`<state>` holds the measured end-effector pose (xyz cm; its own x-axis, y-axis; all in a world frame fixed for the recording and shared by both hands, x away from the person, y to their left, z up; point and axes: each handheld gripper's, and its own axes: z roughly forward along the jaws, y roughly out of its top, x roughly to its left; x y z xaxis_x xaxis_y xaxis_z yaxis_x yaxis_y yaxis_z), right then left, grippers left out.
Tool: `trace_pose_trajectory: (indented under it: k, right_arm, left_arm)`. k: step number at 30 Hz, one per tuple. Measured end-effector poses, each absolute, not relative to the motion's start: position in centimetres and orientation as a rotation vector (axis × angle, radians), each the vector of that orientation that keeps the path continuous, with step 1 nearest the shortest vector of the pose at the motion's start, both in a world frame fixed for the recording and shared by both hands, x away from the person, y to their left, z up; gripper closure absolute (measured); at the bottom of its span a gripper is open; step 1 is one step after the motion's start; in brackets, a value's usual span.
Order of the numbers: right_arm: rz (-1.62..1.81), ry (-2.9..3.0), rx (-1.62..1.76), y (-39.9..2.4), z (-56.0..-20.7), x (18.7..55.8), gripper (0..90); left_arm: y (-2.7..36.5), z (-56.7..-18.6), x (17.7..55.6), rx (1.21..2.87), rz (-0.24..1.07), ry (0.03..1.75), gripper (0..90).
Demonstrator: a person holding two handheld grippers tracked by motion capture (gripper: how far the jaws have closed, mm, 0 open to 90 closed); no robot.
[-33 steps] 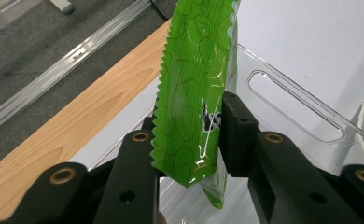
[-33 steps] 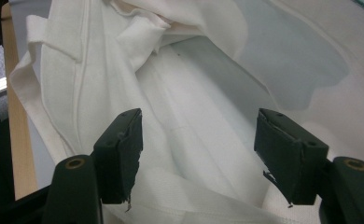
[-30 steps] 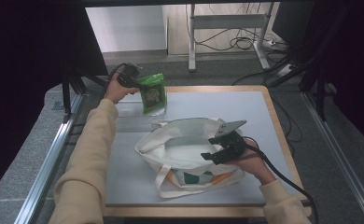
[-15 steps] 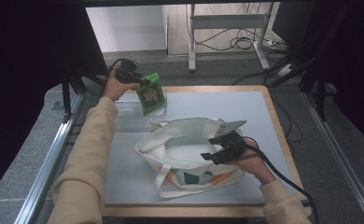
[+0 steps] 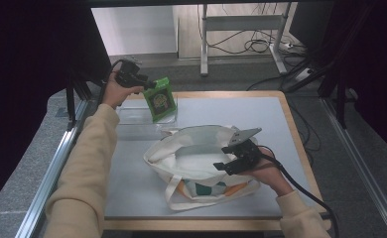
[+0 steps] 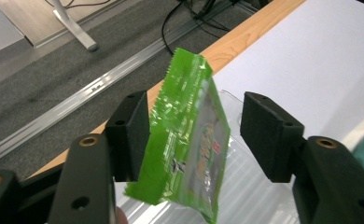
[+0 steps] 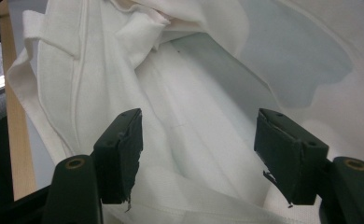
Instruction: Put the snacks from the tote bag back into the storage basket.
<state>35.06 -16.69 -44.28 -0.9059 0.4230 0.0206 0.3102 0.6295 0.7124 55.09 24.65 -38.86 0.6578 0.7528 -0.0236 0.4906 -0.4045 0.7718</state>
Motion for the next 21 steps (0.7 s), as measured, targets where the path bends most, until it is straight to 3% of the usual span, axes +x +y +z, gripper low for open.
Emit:
trace_pose_trajectory:
  k: [4,6,9,13,21]
  right_arm:
    - [1.137,2.698,0.615,-16.7,-44.3,35.1,32.7]
    - [1.132,2.697,0.613,-16.7,-44.3,35.1,32.6]
    - [1.125,2.699,0.618,-16.6,-44.4,35.1,32.6]
    - [1.123,2.700,0.616,-16.5,-44.5,35.1,32.6]
    - [1.123,2.704,0.610,-16.3,-44.6,35.1,32.6]
  left_arm:
    - [25.1,-38.8,53.7,2.069,0.414,0.966,58.8]
    - [25.4,-39.1,52.9,2.087,0.389,0.975,74.1]
    - [25.7,-39.7,52.1,2.108,0.376,1.004,85.3]
    - [26.0,-40.4,51.3,2.116,0.355,1.050,89.6]
    - [25.9,-42.8,51.3,2.158,0.316,1.184,90.0]
